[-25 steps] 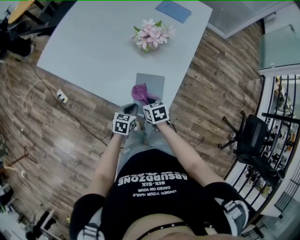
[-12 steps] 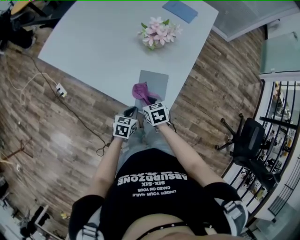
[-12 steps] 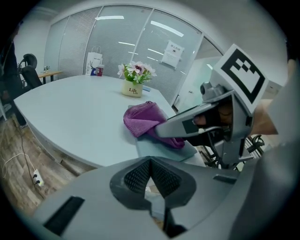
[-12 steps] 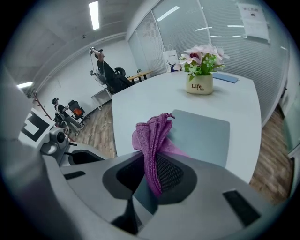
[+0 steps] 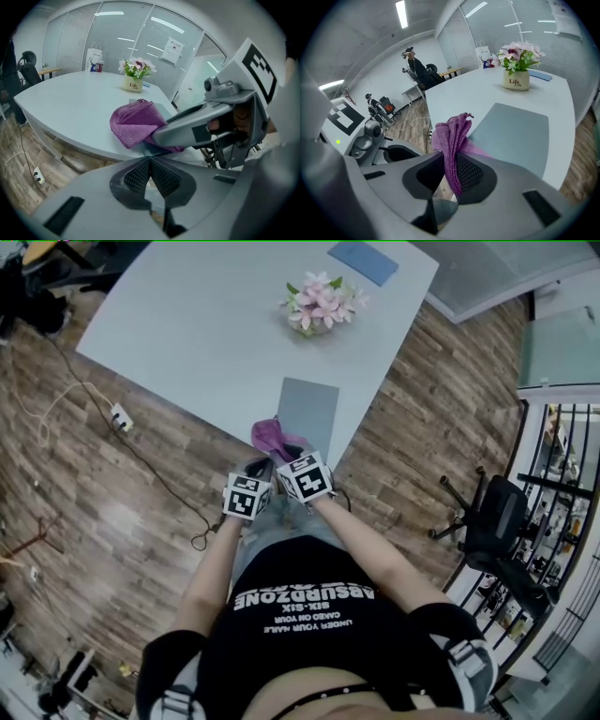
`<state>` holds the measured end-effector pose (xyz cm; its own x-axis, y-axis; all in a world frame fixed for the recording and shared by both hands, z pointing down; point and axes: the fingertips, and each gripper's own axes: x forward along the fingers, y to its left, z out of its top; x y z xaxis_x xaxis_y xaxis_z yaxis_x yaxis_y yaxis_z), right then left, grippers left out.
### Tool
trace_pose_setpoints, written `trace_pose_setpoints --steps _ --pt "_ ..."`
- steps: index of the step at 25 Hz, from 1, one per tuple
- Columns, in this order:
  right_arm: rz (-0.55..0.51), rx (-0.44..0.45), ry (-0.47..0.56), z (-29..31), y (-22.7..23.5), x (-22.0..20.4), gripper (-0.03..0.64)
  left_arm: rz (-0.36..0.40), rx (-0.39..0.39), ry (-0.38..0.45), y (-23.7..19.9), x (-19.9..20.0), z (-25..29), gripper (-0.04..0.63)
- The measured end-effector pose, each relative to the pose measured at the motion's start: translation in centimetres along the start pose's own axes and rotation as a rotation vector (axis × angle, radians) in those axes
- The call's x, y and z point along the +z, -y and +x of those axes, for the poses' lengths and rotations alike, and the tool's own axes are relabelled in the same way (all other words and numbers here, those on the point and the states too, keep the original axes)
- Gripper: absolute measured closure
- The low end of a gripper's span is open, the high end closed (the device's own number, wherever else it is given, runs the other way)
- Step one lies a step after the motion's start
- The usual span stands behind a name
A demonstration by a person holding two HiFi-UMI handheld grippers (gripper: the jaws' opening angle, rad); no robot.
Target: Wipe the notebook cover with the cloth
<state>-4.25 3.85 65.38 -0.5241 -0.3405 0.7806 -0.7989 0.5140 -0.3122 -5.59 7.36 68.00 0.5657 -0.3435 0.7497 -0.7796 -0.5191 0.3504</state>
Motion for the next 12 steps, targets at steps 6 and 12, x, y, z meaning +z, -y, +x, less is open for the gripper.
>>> trace_pose_setpoints --steps 6,12 --pt "0.044 0.037 -0.007 0.1 -1.3 -0.7 0.541 0.004 -0.012 0.001 -0.2 -0.4 -0.5 0.581" --pt "0.035 0.013 0.000 -0.6 -1.0 -1.0 0.541 0.017 -0.019 0.007 0.0 -0.2 -1.1 0.581"
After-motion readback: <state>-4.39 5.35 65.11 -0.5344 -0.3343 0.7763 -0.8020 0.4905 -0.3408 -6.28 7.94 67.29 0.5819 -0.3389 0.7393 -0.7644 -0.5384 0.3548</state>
